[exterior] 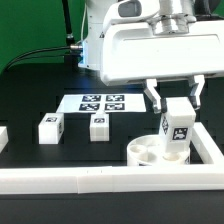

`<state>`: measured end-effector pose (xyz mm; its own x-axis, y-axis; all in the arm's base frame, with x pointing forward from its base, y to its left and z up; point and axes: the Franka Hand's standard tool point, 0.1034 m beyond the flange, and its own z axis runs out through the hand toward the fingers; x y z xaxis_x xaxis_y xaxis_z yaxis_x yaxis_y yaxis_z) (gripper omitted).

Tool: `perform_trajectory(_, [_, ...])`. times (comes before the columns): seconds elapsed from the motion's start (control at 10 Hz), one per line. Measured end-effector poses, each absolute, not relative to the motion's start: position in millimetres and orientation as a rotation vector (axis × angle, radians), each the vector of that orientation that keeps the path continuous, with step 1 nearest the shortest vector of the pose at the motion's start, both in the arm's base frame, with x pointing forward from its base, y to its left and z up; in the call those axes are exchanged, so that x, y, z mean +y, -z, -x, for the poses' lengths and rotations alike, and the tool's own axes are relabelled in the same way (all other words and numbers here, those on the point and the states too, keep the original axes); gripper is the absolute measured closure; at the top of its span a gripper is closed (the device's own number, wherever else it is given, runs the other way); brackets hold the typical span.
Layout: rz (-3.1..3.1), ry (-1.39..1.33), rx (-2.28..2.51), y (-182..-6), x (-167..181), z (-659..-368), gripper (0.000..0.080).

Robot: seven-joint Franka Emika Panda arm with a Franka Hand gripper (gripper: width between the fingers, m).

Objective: Assemble stool

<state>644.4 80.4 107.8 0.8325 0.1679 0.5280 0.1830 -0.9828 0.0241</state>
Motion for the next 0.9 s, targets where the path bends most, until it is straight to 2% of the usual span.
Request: perform_trajectory(0.9, [2.965,0.888,-0.299,-96.7,93.1,-635.1,0.0462])
